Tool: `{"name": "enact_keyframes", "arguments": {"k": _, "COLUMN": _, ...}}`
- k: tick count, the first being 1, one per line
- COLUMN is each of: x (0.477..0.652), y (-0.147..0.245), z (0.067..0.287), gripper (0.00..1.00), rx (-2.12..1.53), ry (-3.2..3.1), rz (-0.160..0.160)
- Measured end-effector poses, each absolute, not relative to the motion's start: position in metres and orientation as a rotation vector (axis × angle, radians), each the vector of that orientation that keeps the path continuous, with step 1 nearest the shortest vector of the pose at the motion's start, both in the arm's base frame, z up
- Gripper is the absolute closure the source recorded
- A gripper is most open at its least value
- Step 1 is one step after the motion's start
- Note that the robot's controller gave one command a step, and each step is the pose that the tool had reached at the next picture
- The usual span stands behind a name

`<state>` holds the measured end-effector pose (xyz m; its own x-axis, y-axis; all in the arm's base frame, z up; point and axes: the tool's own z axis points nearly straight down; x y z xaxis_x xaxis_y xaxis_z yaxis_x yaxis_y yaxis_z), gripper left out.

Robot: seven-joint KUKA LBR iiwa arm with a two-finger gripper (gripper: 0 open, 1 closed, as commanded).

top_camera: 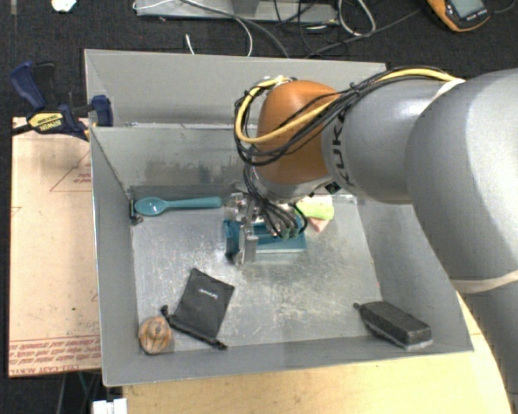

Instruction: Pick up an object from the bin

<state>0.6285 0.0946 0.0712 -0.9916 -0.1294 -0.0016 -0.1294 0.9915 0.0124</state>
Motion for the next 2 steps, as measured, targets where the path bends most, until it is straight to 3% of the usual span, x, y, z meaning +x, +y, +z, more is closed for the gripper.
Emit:
{"name": "enact_keyframes", "arguments": {"k": 1, "x": 0.636, "y": 0.088, "z": 0.073, "gripper": 1.0, "rx": -0.096, "ry": 3.13, "rz": 0.024}}
{"name": "enact_keyframes", "arguments": {"k": 2, "x": 0.653, "y": 0.011, "z": 0.075, "gripper": 1.0, "rx": 0.016, "ry": 3.137, "rz": 0.023}}
